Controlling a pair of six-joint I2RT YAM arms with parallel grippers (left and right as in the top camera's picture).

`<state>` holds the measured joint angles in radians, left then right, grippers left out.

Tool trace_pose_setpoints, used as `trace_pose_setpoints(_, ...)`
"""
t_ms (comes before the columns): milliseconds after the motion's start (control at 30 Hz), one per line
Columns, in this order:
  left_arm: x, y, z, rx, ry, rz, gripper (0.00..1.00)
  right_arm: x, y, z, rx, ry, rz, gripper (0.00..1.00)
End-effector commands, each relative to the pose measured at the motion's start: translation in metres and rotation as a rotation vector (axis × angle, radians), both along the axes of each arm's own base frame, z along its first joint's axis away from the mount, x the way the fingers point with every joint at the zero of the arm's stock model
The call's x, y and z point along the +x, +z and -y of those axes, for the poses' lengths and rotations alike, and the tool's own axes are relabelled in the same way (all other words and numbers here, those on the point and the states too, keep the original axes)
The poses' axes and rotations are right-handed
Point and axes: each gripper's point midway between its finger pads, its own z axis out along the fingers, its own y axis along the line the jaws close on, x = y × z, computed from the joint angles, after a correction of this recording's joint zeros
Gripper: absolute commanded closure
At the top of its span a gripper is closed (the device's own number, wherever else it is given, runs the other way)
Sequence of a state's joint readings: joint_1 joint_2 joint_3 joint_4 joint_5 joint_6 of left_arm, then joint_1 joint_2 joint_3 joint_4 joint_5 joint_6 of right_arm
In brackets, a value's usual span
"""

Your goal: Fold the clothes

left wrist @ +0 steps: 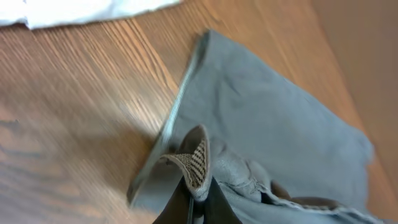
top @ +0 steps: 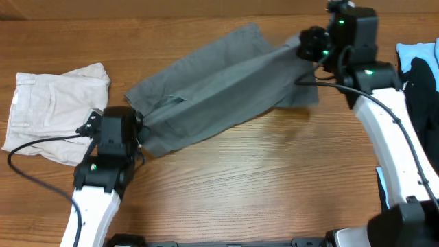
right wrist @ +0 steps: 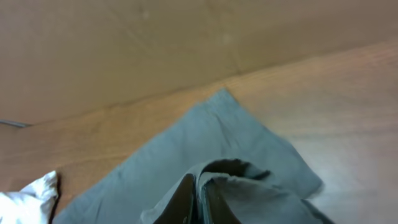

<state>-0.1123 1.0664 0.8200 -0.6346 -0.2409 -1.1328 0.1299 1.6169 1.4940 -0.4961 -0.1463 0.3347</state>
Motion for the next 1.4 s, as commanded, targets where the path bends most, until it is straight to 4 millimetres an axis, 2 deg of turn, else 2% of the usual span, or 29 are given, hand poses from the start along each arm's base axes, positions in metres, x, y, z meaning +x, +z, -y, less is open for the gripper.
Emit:
trace_pose_setpoints(0,0.020,-0.009,-0.029,0.046,0.128,0.007,0.96,0.027,0.008,0.004,-0.057,-0.047,0.082,0.96)
trace_pose_setpoints(133,0.049,-0.022,-0.034,0.055,0.134,0.037,0.96,0.051,-0.011,-0.007,-0.045,-0.037,0.106,0.96)
trace_pose_setpoints(267,0.067,-0.035,-0.035,0.066,0.131,0.047,0.96,0.065,-0.026,-0.017,-0.043,-0.023,0.118,0.96)
trace_pose_setpoints(433,0.076,-0.048,-0.042,0.103,0.162,0.039,0.96,0.079,-0.027,-0.031,-0.030,-0.005,0.176,0.96)
trace_pose_setpoints(600,0.083,-0.047,-0.051,0.125,0.194,0.068,0.96,0.090,-0.027,-0.040,-0.019,0.005,0.226,0.96)
trace_pose_setpoints(833,0.092,-0.044,-0.058,0.157,0.222,0.108,0.96,0.104,-0.056,-0.049,-0.019,0.014,0.220,0.96)
trace_pose_setpoints(967,0.101,-0.053,-0.059,0.160,0.227,0.116,0.96,0.113,-0.065,-0.054,-0.014,0.019,0.244,0.96)
trace_pose_setpoints(1300,0.132,-0.055,-0.062,0.248,0.163,0.191,0.96,0.125,-0.069,-0.058,-0.001,0.018,0.303,0.96)
trace_pose_setpoints(1333,0.134,-0.056,-0.062,0.249,0.164,0.197,0.91,0.126,-0.070,-0.058,0.001,0.019,0.310,0.92)
trace_pose_setpoints(1367,0.135,-0.058,-0.063,0.250,0.165,0.200,0.79,0.128,-0.072,-0.059,0.001,0.019,0.311,0.81)
